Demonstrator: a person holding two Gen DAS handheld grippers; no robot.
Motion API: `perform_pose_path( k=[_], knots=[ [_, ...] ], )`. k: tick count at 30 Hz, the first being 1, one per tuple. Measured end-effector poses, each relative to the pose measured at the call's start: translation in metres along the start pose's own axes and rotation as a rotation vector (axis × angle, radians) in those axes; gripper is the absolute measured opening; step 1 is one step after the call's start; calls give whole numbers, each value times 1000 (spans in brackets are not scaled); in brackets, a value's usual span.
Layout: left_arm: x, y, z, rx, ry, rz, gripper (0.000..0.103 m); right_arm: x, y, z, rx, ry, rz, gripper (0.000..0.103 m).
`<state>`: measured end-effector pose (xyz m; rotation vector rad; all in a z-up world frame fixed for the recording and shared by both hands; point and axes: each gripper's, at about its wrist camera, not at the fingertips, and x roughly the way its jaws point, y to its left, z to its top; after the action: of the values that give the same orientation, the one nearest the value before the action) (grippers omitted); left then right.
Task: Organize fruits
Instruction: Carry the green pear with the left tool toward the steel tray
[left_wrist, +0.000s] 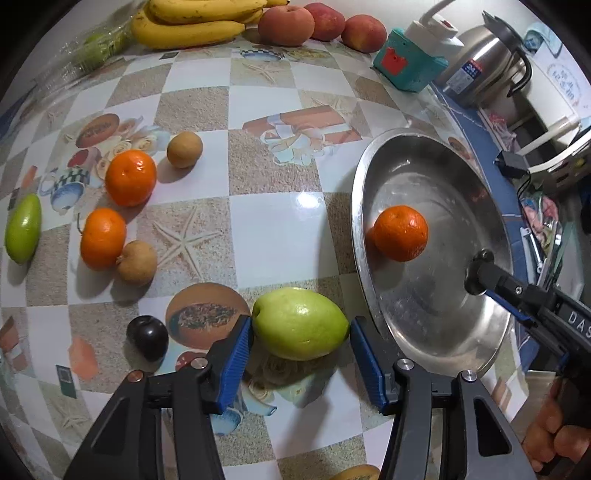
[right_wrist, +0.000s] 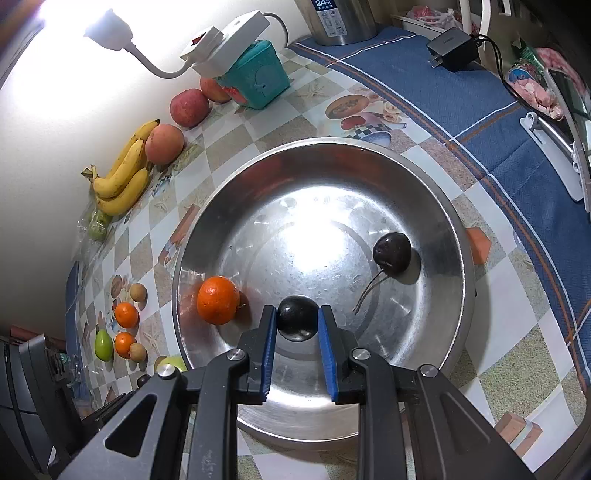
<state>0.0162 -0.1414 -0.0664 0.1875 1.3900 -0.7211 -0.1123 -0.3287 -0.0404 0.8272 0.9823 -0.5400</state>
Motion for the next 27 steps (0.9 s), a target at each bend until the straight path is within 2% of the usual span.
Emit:
perform_pose_path(
  k=[11,15,20,27],
  knots=[
    [3,-3,2,49,-11,-17,56,4,1,0,-2,10,-3,24],
    [-1,7,1,16,0,-9,55,4,1,0,-4,11,0,24],
    [-21,18,6,-34,-46,-42,55,5,0,0,7,14,5,24],
    [-47,-27,7,103,-126,-71,55,4,-6,1,25,17,5,24]
  ],
)
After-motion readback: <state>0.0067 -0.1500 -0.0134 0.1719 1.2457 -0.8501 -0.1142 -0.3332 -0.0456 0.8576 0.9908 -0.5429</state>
